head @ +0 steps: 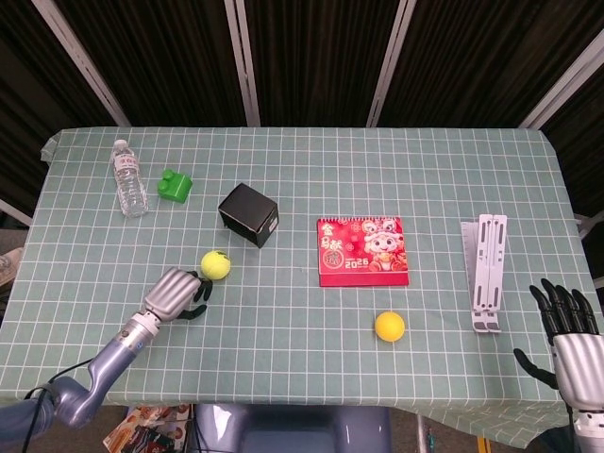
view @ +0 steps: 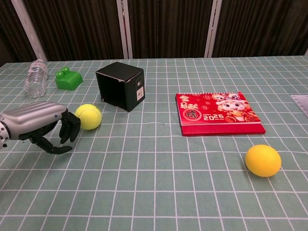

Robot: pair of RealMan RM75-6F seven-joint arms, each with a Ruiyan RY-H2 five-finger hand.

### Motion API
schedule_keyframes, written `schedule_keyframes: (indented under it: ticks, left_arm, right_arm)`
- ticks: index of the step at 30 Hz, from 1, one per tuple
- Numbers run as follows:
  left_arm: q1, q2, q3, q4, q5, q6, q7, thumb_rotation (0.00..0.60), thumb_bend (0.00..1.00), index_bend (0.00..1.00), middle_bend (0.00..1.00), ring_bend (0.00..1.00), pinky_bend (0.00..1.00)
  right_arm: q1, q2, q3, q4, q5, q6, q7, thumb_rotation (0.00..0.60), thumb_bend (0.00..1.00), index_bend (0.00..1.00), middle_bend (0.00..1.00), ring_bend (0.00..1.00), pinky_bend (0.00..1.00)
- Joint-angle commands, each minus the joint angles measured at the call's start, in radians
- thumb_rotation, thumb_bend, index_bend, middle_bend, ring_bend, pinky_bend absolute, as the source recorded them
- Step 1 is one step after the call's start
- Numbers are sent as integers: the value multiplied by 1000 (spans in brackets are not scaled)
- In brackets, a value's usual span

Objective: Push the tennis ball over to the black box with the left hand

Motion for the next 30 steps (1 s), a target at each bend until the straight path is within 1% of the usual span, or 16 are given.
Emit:
schedule_keyframes:
  ticks: [1, 6, 11, 12, 14, 17, 23, 27, 30]
  left_arm:
    - [-10, -7, -11, 9, -22, -15, 5, 600, 279, 565, 632, 510, 735]
    - [-20, -12, -24, 30, -57, -36, 18, 600, 280, 563, 631, 509, 733]
    - [-36, -34, -48, 76, -99, -62, 18, 600, 279, 533, 623, 504, 693]
    - [-40, -42, -55, 89, -112, -68, 20, 600, 280, 526, 621, 503, 684]
    - [-46, -52, -65, 104, -124, -70, 16, 600, 279, 513, 613, 497, 627]
    - [-51, -65, -65, 124, -121, -62, 5, 600, 279, 507, 597, 481, 572]
    - [-69, -94, -58, 162, -101, -46, -10, 600, 280, 506, 567, 450, 549]
    - [-83, -103, -57, 173, -91, -39, 3, 600, 281, 505, 547, 423, 538]
    - [-92, -112, -59, 187, -87, -31, 12, 600, 282, 486, 519, 391, 503]
  right_arm:
    - [-1, 1, 1, 1, 0, 3, 1, 600, 240, 0, 0, 0, 0]
    - [-4, 3, 1, 3, -2, 9, 8, 600, 240, 0, 0, 0, 0]
    - [-6, 5, 0, 2, -5, 11, 13, 600, 240, 0, 0, 0, 0]
    - [-6, 5, -1, 2, -5, 11, 14, 600, 240, 0, 0, 0, 0]
    - [-6, 6, 0, 2, -5, 11, 18, 600, 239, 0, 0, 0, 0]
    - [-6, 6, 0, 4, -7, 12, 20, 600, 240, 0, 0, 0, 0]
    - [-8, 5, -2, 4, -16, 19, 16, 600, 240, 0, 0, 0, 0]
    - [-9, 5, -3, 3, -17, 19, 17, 600, 240, 0, 0, 0, 0]
    - [-9, 5, -6, 1, -23, 19, 17, 600, 240, 0, 0, 0, 0]
